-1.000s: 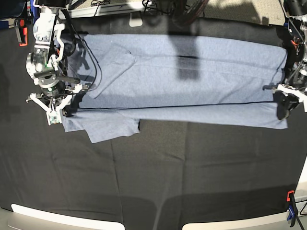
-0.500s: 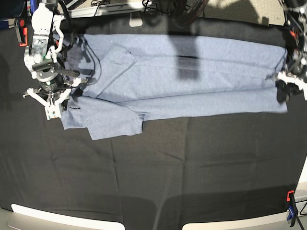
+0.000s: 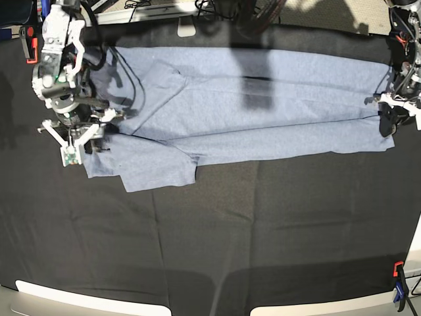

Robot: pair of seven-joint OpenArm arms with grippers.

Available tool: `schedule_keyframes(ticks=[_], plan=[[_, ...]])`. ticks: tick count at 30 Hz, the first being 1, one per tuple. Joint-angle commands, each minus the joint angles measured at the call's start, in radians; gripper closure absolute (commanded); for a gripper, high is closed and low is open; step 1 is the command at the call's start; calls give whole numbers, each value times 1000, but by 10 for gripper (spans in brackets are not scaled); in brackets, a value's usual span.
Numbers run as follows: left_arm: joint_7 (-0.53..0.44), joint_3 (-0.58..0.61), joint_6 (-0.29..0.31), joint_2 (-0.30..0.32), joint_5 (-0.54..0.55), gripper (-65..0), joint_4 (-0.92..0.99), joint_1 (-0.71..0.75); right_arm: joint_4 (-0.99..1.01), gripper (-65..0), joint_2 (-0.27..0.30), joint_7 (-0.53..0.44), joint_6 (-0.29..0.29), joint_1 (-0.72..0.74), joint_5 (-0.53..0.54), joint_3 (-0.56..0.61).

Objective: Layout the t-shirt on the table in an organized manner, then fold the t-shirt properly
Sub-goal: 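Lower the folded hem with both grippers and smooth it flat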

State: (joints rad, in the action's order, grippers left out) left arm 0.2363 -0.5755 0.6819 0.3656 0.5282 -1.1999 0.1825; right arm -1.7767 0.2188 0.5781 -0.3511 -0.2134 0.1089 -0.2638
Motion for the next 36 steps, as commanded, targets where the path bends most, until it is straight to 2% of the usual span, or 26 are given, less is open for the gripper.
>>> schedule_keyframes(ticks=[1,3,6,8,11,14,17,27,30,36], plan=[[-29,-6,4,23,23,0,-19,-8,-23,-258,11,-21,-20,23,7,-4],[-29,-6,4,23,23,0,-19,-8,-23,-303,12,-7,-42,43,7,-4],[-45,-6,4,23,23,0,-19,-8,-23,-302,16,35,-61,69,31,1],[-54,-6,4,23,23,0,-19,-9,-23,-302,35,66,-89,70,69,26],[-54,-6,4,22,23,0,-19,-11,-21,-302,85,116,-95,69,61,107],[-54,-6,4,23,23,0,-19,-11,-12,-302,142,114,-94,70,-41,211],[-54,-6,4,23,23,0,-19,-11,-11,-301,174,114,-87,69,-164,278],[-50,-6,4,23,23,0,-19,-11,61,-298,180,110,-87,71,-227,295],[-50,-6,4,23,23,0,-19,-11,80,-217,180,107,-87,87,-237,295],[-50,-6,4,23,23,0,-19,-11,83,-1,180,100,-87,137,-237,295]])
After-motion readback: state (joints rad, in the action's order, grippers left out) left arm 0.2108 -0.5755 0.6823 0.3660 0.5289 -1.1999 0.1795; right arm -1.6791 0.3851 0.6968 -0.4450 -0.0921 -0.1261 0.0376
